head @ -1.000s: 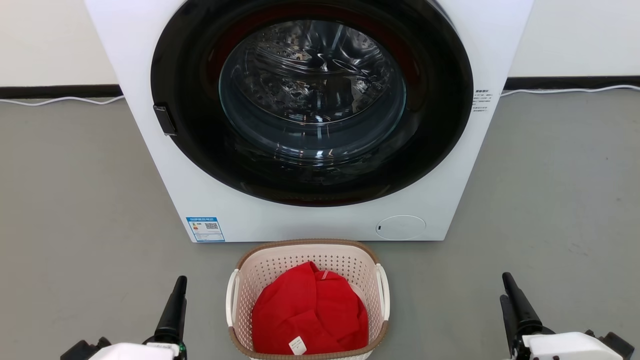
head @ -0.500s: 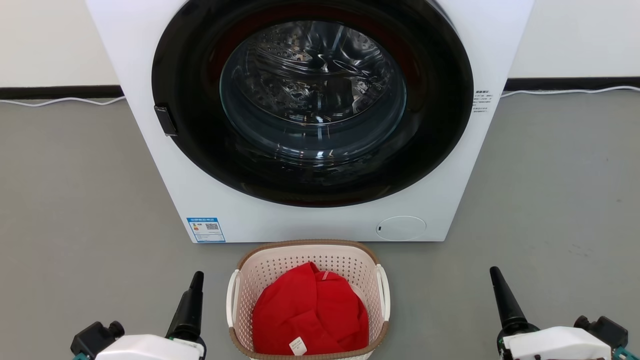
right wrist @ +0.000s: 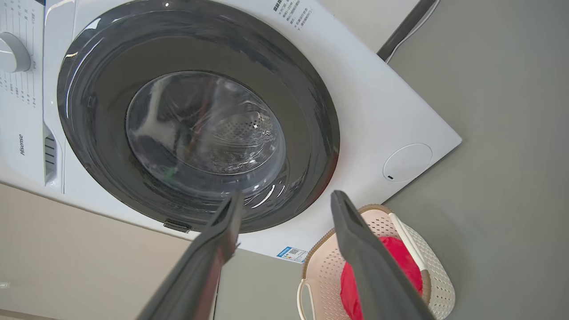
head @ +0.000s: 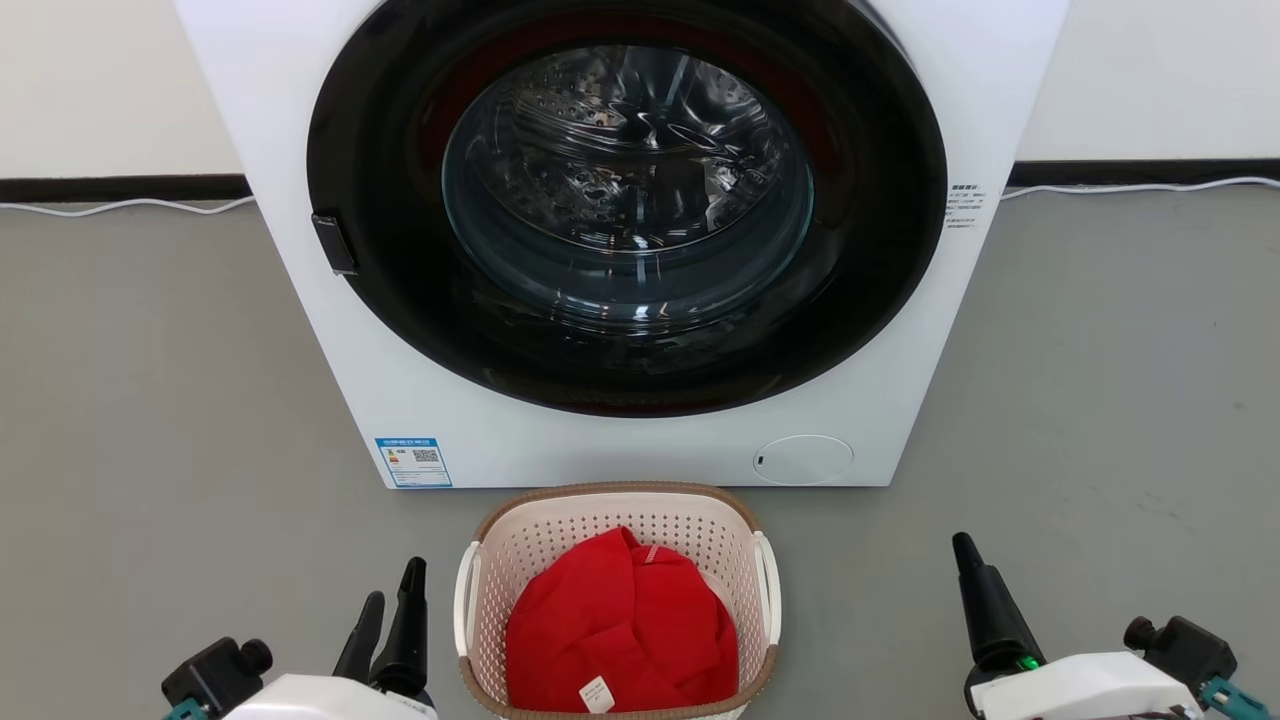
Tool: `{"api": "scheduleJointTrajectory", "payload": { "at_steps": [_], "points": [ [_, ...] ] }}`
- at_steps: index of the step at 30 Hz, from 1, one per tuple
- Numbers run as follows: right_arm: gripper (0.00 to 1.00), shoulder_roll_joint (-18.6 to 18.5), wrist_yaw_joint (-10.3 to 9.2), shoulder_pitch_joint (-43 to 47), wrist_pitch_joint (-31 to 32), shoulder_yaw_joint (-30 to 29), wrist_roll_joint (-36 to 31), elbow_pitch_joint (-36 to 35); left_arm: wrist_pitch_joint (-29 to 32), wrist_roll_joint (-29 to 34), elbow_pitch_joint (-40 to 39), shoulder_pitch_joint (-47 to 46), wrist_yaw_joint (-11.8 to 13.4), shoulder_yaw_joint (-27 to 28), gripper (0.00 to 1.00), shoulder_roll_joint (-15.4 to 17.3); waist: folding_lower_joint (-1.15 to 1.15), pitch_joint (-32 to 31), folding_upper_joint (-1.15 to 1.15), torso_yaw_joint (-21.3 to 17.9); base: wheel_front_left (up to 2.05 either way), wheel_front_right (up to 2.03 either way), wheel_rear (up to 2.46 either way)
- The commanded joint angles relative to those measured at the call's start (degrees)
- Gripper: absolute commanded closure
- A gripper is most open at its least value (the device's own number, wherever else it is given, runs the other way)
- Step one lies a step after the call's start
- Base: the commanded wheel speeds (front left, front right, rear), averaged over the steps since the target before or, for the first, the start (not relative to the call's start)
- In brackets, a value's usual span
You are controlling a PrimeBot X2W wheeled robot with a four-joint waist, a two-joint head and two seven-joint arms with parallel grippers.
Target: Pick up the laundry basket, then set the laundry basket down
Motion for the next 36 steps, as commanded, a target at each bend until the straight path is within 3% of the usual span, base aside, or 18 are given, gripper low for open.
{"api": "scheduleJointTrajectory", "payload": {
  "at_steps": [1,20,36],
  "points": [
    [0.0,-0.6,0.24,-1.5,-1.0,1.1,-2.2,-2.1,-0.7,2.3,-2.2,-1.3,0.5,0.3,0.0,0.8,0.0,0.0,0.0,0.0,0.0,0.0,0.0],
    [0.0,-0.7,0.31,-1.4,-4.4,4.0,-15.4,-3.2,-4.0,16.0,-4.2,-0.7,4.8,-2.7,0.0,2.1,0.0,-0.1,0.0,0.2,0.0,0.0,0.0],
    [0.0,-0.8,0.37,-1.3,-7.0,6.3,-25.6,-3.6,-6.7,26.4,-5.8,-0.1,6.8,-3.6,0.0,2.2,0.0,-0.2,0.0,0.3,0.0,0.0,0.0]
  ]
}}
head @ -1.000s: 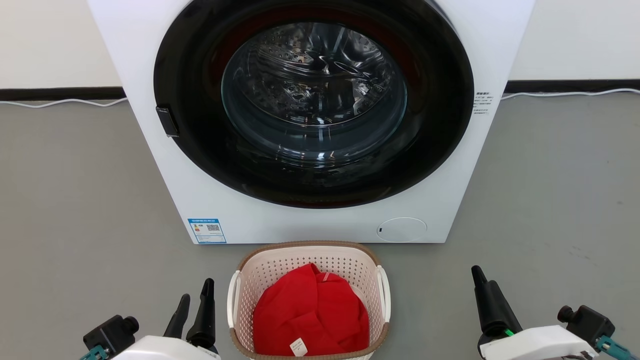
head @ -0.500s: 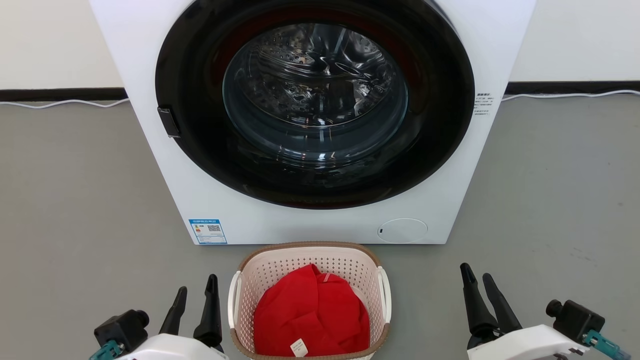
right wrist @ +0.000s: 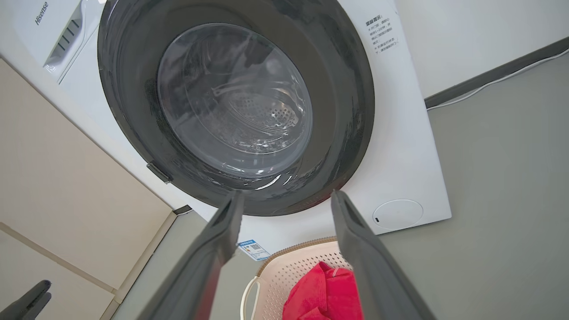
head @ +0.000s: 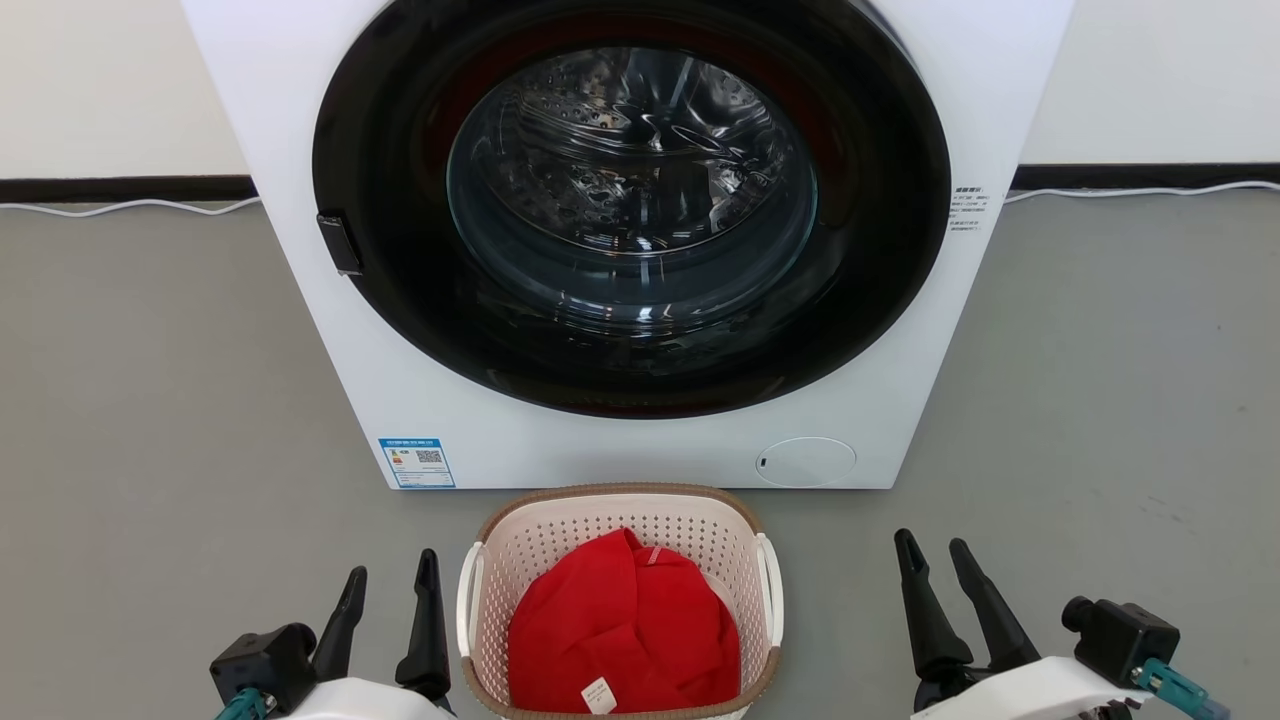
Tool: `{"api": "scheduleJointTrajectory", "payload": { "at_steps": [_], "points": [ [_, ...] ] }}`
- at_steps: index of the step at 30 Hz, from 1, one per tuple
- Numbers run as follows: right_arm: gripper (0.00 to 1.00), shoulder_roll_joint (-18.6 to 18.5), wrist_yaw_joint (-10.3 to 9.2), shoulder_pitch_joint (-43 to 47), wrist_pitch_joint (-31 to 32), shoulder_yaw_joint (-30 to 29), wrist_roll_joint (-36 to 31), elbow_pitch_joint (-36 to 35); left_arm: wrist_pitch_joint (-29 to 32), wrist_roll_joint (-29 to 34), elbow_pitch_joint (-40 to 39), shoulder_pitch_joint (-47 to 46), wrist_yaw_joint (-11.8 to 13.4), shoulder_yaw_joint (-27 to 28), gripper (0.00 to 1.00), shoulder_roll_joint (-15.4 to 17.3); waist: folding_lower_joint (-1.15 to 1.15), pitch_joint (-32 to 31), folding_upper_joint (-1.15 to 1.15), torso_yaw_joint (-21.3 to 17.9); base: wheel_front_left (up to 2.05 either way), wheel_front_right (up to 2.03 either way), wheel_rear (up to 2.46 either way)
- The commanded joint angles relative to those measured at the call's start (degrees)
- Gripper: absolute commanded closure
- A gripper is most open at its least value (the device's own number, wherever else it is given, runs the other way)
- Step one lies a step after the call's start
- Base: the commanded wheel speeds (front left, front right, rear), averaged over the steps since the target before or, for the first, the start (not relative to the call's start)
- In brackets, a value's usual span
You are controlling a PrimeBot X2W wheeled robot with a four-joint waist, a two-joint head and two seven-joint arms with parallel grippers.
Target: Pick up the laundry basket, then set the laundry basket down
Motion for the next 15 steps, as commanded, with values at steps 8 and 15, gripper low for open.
{"api": "scheduleJointTrajectory", "payload": {
  "at_steps": [8,15],
  "points": [
    [0.0,-0.4,0.34,-1.6,-2.4,2.2,-6.2,-2.1,-2.0,6.2,-2.2,-1.3,1.1,1.0,0.0,0.0,0.0,0.2,0.0,0.2,0.0,0.0,0.0],
    [0.0,-0.5,0.37,-1.8,-3.5,2.8,-10.7,-2.2,-3.2,11.2,-2.7,-1.4,1.5,0.8,0.0,-0.2,0.0,0.4,0.0,0.4,0.0,0.0,0.0]
  ]
}}
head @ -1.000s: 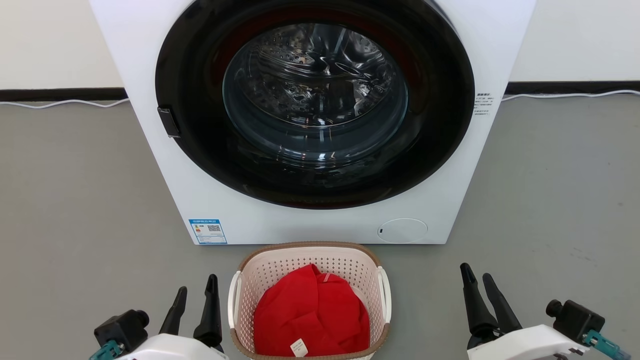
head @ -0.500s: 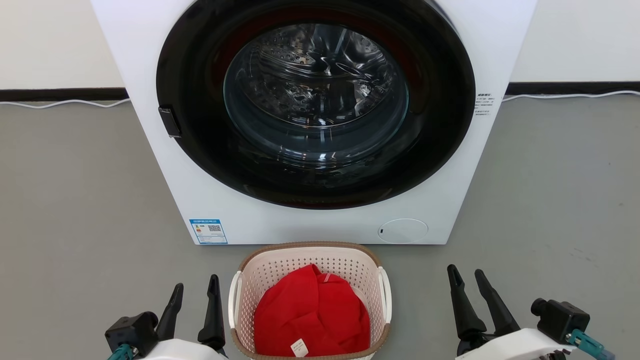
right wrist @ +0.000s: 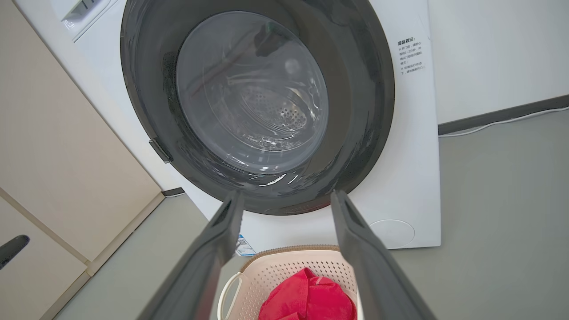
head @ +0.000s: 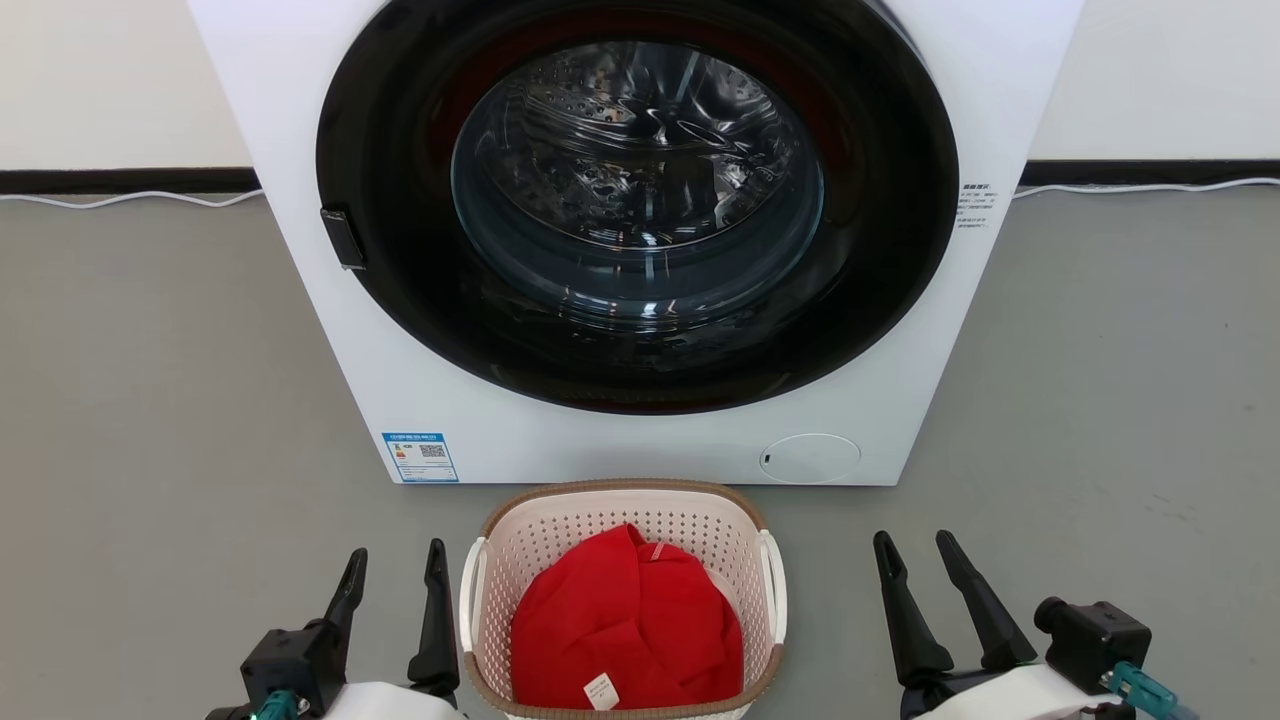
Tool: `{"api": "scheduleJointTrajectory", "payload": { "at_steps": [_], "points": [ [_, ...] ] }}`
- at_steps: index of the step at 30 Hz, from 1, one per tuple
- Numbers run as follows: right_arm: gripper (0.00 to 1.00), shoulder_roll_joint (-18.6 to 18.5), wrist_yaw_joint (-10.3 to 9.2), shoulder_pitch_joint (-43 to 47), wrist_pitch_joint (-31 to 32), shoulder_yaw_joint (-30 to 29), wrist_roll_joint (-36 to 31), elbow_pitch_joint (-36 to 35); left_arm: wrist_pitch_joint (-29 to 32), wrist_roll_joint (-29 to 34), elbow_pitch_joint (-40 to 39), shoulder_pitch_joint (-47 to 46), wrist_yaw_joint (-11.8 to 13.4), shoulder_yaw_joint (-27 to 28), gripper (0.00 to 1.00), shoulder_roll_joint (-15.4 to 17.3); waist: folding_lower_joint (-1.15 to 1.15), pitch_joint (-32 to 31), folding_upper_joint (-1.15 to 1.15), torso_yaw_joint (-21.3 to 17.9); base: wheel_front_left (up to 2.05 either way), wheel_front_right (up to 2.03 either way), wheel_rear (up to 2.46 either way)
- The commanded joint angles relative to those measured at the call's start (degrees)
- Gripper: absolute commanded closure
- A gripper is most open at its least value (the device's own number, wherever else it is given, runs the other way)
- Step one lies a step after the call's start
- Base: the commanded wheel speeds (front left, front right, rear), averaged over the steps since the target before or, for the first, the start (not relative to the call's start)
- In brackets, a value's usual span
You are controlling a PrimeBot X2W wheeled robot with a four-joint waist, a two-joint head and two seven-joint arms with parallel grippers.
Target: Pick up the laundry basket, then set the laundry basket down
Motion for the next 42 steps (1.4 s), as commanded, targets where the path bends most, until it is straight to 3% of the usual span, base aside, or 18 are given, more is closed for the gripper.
{"api": "scheduleJointTrajectory", "payload": {
  "at_steps": [1,18,42],
  "points": [
    [0.0,-0.3,0.37,-1.9,-1.1,1.5,-2.3,-2.0,-1.0,2.5,-2.0,-1.4,0.7,1.3,0.0,0.1,0.0,0.1,0.0,0.0,0.0,0.0,0.0],
    [0.0,-0.4,0.43,-2.0,-3.8,3.5,-12.5,-2.6,-3.6,13.0,-2.7,-0.9,1.7,1.3,0.0,-0.5,0.0,0.0,0.0,0.2,0.0,0.0,0.0],
    [0.0,-0.4,0.43,-1.8,-3.8,2.1,-10.6,-1.0,-3.6,10.6,-0.1,-0.7,0.7,2.5,0.0,-1.0,0.0,0.0,0.0,0.1,0.0,0.0,0.0]
  ]
}}
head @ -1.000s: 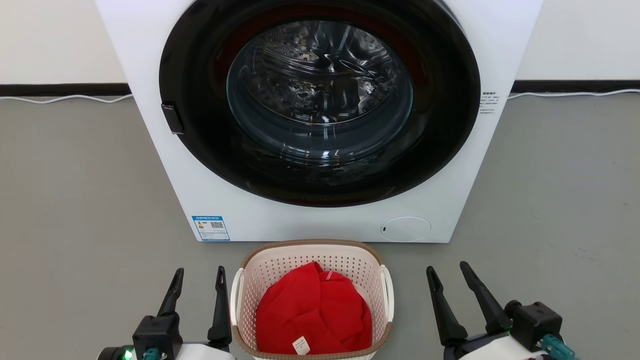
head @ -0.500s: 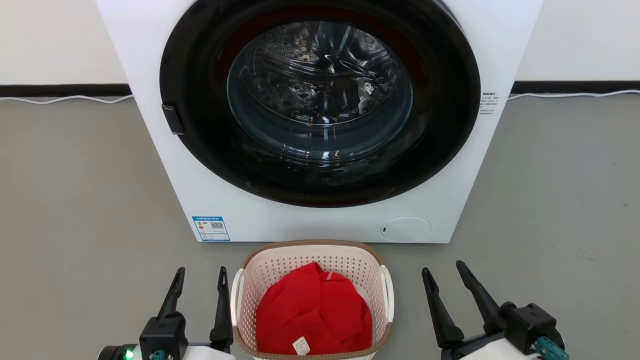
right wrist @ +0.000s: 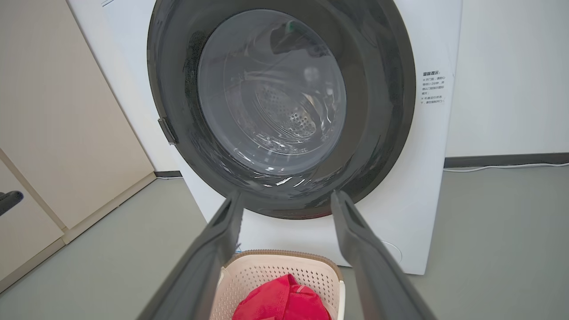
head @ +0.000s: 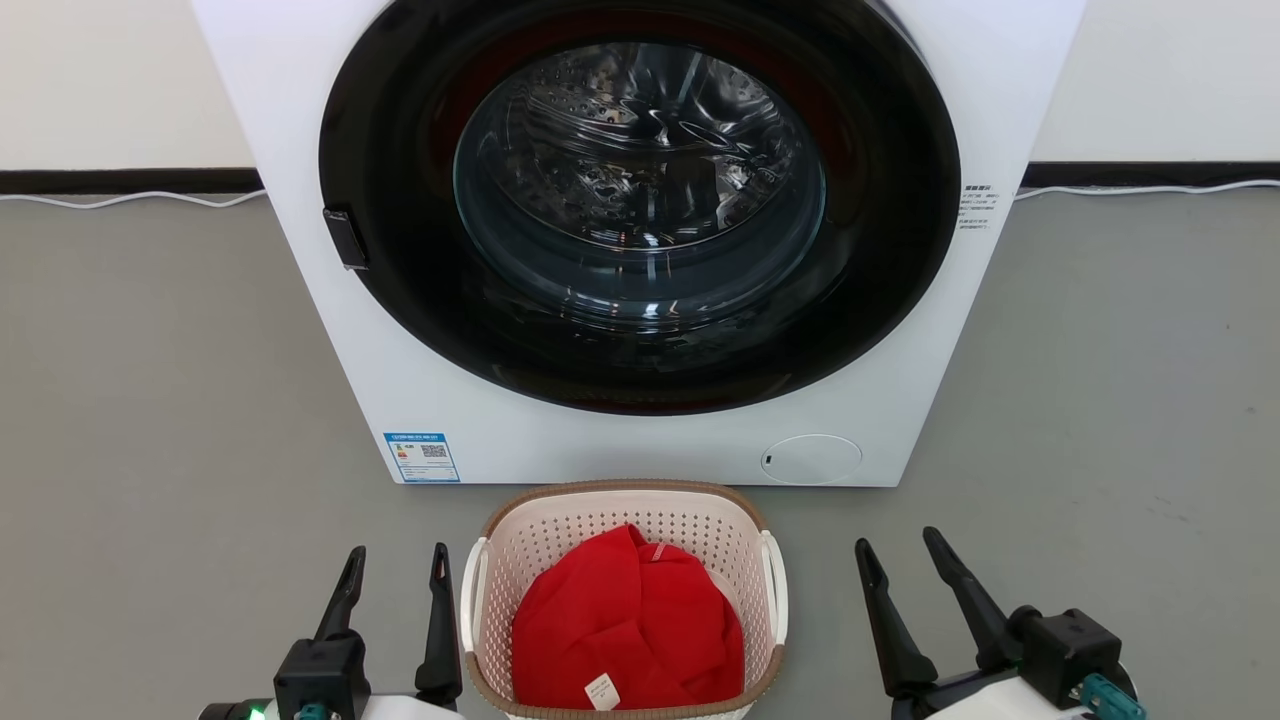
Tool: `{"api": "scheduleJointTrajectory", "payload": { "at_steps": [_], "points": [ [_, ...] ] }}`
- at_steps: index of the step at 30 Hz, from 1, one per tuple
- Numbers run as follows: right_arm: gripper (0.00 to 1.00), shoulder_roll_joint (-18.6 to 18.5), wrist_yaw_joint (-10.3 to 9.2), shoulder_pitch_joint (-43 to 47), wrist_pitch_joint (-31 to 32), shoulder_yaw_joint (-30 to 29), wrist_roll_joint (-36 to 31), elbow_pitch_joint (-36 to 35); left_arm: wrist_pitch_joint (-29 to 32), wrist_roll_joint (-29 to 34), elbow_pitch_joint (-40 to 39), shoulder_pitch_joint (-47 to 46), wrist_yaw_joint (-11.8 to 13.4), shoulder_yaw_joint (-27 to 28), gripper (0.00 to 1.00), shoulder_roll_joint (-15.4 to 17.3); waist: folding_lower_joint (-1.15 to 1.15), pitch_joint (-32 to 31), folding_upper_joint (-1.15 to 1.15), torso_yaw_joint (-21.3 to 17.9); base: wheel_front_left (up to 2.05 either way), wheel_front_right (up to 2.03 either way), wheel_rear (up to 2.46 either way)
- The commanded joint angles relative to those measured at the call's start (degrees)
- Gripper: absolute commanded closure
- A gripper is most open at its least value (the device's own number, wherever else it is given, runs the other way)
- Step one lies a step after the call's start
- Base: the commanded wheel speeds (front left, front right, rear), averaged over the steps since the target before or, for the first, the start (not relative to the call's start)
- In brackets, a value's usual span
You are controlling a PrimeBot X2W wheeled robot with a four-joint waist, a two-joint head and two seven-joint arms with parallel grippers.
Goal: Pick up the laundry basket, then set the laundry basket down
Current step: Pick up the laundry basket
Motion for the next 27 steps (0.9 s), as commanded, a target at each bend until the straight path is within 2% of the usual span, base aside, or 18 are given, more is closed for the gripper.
{"api": "scheduleJointTrajectory", "payload": {
  "at_steps": [1,27],
  "points": [
    [0.0,-0.2,0.41,-1.8,-0.8,0.9,0.5,-1.3,-0.5,-0.4,-1.2,-0.8,-0.3,1.7,0.0,-0.3,0.0,0.0,0.0,0.0,0.0,0.0,0.0],
    [0.0,-0.2,0.41,-2.3,-0.8,-0.7,0.8,0.9,-0.5,-1.9,-0.3,-0.9,0.0,0.8,0.0,-0.3,0.0,0.2,0.0,-0.1,0.0,0.0,0.0]
  ]
}}
